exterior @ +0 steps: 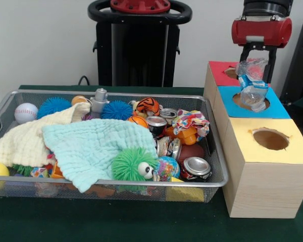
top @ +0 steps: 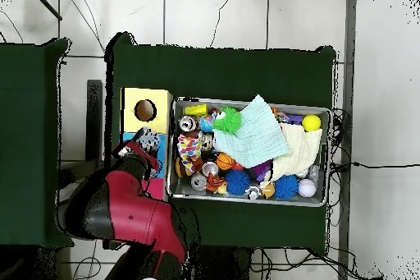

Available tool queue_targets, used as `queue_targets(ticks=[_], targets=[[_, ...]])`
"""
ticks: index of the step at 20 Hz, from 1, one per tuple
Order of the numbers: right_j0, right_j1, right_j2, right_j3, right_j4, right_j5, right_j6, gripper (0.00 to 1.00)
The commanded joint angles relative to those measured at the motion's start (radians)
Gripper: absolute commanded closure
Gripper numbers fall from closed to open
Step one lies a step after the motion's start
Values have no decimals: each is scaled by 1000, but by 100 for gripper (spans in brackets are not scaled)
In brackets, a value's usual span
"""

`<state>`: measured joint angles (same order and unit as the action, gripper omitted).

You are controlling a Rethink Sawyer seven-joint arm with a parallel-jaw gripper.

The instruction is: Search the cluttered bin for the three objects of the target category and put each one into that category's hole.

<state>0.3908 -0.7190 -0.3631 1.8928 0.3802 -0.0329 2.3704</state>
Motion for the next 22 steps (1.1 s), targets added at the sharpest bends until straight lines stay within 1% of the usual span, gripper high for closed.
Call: queue_targets(ticks=[1, 3, 6, 9, 11, 18, 22], targets=[[-8, 46, 44, 14, 38, 74, 159, 100], [13, 55, 12, 0, 42, 109, 152, 100], [30, 71, -14, -12, 38, 148, 137, 100], [26, 77, -7, -12, 28, 174, 126, 100], [22, 80, 6, -5, 25, 164, 129, 100], [50, 76, 16, 8, 34, 194, 149, 100], [43, 73, 49, 31, 33, 188, 151, 100]])
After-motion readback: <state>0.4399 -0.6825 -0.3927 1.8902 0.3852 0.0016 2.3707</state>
